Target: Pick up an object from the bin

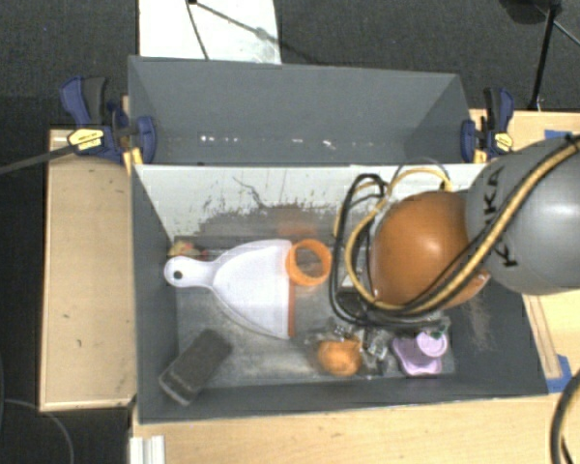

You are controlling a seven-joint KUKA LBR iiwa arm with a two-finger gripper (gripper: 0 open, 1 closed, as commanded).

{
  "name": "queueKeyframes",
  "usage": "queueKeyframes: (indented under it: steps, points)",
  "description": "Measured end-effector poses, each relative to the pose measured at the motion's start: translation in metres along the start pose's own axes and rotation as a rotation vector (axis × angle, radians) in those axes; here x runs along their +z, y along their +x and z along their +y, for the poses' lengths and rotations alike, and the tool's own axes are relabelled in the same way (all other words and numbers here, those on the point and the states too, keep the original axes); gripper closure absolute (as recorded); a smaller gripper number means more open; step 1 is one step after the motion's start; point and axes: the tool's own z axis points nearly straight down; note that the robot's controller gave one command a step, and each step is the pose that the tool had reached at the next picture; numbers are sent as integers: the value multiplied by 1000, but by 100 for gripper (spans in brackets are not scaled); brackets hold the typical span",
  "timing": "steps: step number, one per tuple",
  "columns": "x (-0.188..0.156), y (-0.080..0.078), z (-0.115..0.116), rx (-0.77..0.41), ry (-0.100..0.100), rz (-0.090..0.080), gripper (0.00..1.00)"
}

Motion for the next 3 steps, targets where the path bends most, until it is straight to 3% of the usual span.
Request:
queueKeyframes:
  steps: [3]
  points:
    - [-28, 0, -1, 4, 5, -2, 100]
